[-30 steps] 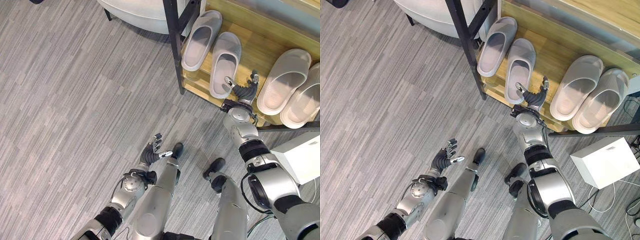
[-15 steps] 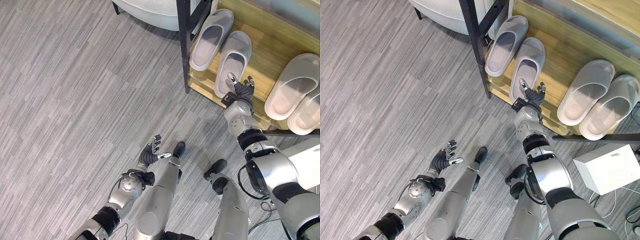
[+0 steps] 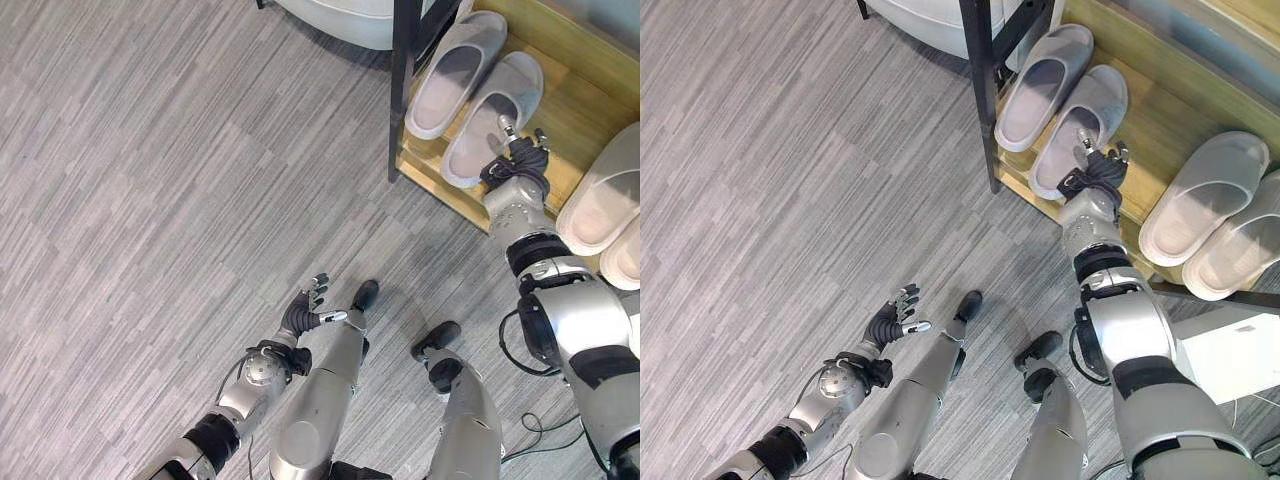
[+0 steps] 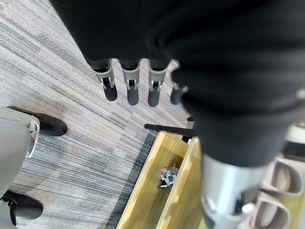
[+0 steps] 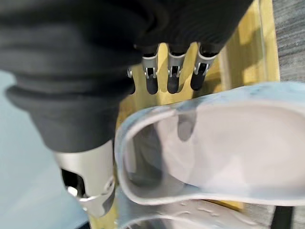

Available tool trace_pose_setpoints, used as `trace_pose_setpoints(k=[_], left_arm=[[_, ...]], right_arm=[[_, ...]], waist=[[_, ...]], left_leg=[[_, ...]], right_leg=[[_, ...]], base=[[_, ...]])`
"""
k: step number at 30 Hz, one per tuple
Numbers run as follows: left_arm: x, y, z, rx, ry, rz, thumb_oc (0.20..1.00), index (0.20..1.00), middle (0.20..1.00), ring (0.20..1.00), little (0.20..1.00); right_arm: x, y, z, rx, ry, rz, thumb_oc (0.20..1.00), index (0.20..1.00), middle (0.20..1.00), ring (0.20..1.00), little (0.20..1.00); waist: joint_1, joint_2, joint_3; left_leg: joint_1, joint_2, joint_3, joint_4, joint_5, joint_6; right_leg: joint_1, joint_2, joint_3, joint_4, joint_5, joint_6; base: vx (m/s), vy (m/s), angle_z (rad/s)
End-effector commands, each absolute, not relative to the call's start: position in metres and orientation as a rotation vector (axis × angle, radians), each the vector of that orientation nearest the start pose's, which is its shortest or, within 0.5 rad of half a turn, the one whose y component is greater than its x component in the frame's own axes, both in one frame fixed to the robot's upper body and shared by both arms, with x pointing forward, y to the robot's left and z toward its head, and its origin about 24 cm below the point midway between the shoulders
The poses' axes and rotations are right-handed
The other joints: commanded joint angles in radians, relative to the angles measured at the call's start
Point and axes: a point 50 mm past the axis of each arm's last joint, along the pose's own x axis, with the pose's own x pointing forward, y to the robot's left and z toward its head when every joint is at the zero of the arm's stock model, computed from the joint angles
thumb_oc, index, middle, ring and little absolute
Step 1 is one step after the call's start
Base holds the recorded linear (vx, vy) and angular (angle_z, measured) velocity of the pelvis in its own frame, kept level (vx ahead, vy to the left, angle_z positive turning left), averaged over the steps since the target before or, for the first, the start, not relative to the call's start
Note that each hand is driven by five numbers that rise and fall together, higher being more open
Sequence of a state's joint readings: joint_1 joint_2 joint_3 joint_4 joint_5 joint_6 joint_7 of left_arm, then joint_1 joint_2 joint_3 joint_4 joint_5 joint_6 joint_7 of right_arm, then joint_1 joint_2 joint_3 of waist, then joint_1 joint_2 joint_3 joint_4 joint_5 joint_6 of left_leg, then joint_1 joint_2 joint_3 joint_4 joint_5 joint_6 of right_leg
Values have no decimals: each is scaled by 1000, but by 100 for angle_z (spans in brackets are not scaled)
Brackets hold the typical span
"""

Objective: Arrange the slippers neatly on the shoe rack.

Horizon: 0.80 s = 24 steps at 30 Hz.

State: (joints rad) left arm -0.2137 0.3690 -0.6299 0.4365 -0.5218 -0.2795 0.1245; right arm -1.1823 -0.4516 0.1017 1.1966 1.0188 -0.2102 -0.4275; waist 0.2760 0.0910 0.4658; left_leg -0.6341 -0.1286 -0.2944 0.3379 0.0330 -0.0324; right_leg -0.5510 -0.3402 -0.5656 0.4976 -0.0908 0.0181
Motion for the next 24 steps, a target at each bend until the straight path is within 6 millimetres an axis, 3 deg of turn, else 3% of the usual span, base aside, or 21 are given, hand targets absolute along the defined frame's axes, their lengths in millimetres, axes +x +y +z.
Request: trace_pose_setpoints(k=[1,9,13,16,24], left_arm=[[269,119,3,49,91,-363,1000,1000,1000,1000,1000],[267,119,-1,55,108,-383,1000,1000,1000,1000,1000],[267,118,-2,67,110,-390,1000,1000,1000,1000,1000],[270,118,-2,63,109,-367,1000,1000,1000,1000,1000],[275,117,4,65,88,-363,1000,1000,1000,1000,1000]], right_arm=[[404,-274,248,744,-324,-568,1000,1000,1000,1000,1000],[399,-290,258,892,-389,-558,1000,1000,1000,1000,1000],[405,-276,254,760,-346,-518,1000,1000,1000,1000,1000],[413,-250,236,569,-253,-485,1000,1000,1000,1000,1000],[419,-232,217,373,-132,-472,1000,1000,1000,1000,1000]], waist=[[26,4,33],[36,10,29],[26,2,29],[16,-14,29],[30,-18,38]], left_leg=[[57,-16,50,27,-211,42],[57,-21,54,25,-209,45],[65,-19,55,22,-209,44],[77,-16,55,21,-211,45],[86,-19,32,1,-200,40]], right_leg=[[154,7,45,-3,-185,89],[149,1,52,-2,-185,91],[157,4,57,-7,-181,88],[177,13,54,-24,-175,86],[201,20,25,-47,-165,91]], base=[[0,0,0],[0,0,0],[0,0,0],[0,0,0],[0,-6,3]])
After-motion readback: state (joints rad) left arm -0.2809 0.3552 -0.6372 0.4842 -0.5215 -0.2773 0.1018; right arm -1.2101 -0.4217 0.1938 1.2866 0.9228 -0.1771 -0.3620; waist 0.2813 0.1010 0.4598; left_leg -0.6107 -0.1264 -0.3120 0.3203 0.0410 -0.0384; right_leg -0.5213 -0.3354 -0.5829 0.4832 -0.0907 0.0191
